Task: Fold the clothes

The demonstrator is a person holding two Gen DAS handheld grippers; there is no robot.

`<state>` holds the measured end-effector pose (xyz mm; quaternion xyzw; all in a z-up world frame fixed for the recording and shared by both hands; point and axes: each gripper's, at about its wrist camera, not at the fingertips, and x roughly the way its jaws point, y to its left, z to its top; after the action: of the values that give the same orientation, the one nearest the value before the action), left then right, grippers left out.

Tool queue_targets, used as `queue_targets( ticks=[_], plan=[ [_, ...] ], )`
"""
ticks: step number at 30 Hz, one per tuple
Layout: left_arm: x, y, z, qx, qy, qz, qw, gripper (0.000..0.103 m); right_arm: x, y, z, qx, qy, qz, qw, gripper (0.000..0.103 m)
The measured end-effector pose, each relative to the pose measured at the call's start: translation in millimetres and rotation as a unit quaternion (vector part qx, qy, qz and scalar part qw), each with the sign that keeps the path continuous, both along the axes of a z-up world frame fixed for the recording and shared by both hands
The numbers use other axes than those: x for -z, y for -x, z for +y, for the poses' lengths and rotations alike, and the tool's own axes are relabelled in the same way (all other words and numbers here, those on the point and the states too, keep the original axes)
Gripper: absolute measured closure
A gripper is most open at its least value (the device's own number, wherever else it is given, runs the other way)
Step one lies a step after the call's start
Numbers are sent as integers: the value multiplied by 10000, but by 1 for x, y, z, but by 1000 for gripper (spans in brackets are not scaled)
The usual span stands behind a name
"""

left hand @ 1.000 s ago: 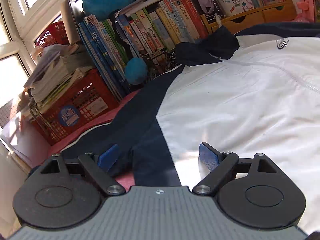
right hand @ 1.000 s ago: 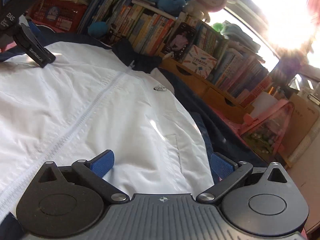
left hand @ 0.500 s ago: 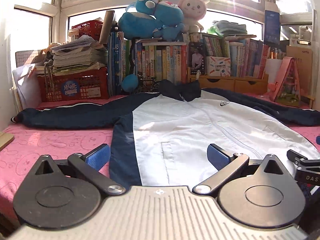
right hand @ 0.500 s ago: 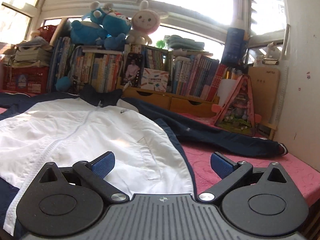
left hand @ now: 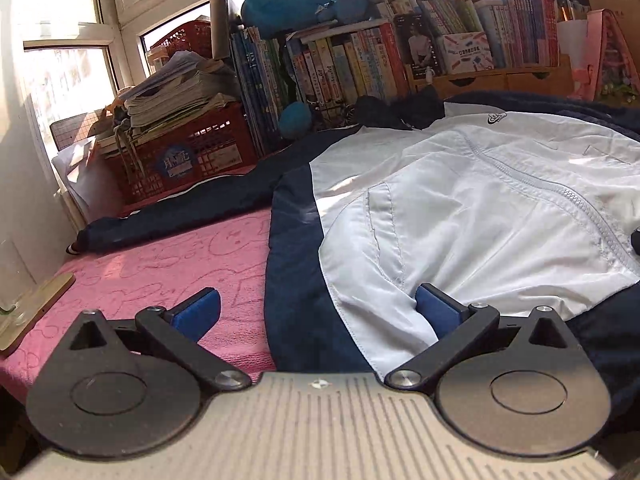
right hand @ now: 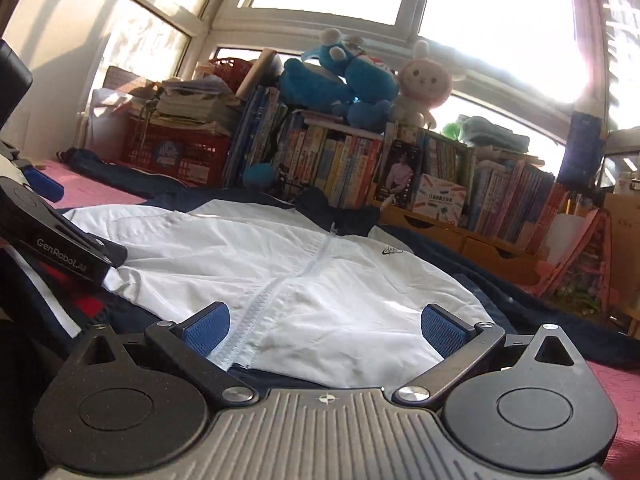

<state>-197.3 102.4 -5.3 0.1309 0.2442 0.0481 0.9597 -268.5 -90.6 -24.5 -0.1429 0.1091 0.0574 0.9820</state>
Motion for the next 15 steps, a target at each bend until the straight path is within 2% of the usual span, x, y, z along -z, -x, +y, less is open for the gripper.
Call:
queue_targets(
  ticks=[3, 6, 8, 11, 13, 15],
  plan=[
    [-4, 0, 8, 58, 23, 166, 9998, 0, -1, -11, -56, 831, -249, 309, 9957, 0],
    [-22, 2, 10, 214, 137, 283, 9993, 0, -2, -21, -112, 1662, -516, 627, 9827, 0],
    [-44, 5, 13, 631, 353, 100, 9973, 0, -12, -21, -140, 1594, -849, 687, 9812, 0],
    [-70, -1, 14, 1239, 646, -454, 9891, 0, -33, -28, -185, 1540, -1604, 455, 9739, 0],
    [-75, -23, 8, 1251, 857, -492, 9872, 0, -43, -44, -229, 1582, -2601, 450, 9515, 0],
    [-75, -54, -6, 1198, 1065, -364, 9864, 0, -47, -66, -275, 1772, -3538, 506, 9170, 0]
  ],
)
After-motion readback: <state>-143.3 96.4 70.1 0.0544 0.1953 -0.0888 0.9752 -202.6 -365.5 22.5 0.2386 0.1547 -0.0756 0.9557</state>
